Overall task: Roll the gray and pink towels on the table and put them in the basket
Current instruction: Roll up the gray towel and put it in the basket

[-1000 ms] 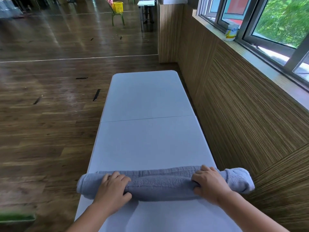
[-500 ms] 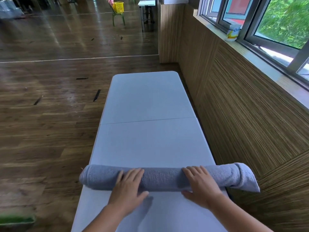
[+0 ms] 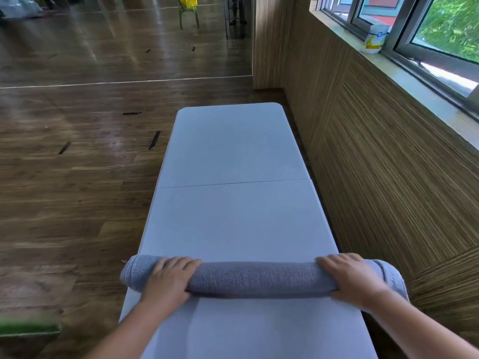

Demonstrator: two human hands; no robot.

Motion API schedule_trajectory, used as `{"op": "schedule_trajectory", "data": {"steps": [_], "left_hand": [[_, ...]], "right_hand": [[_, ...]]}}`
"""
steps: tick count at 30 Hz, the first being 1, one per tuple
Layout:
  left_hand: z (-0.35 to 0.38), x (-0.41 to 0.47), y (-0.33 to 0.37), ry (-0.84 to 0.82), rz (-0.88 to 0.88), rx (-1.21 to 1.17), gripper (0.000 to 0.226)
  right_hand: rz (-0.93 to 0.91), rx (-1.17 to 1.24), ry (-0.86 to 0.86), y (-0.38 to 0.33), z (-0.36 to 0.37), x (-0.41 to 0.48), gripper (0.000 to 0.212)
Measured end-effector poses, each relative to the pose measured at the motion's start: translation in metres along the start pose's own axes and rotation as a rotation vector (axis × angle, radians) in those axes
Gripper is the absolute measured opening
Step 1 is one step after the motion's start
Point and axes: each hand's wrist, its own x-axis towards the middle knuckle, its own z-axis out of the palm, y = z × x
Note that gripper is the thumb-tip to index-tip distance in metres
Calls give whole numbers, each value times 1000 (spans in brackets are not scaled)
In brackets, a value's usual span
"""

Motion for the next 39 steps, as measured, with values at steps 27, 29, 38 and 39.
{"op": "schedule_trajectory", "data": {"steps": [27,29,38,39], "left_hand": [[-29,46,150,-81,-751,-1270,69],[-33,37,158,-153,-646,-1377,61],[-60,32,138,114,183,-421,36],[-56,35,132,90,216,-371,54]], "right_hand": [[289,564,-180,-173,-35,37,118],[312,408,-179,-169,-44,39,139],[-124,-27,80,-146,-21,52,88],[-138,-21,74,-146,-20,52,93]]}}
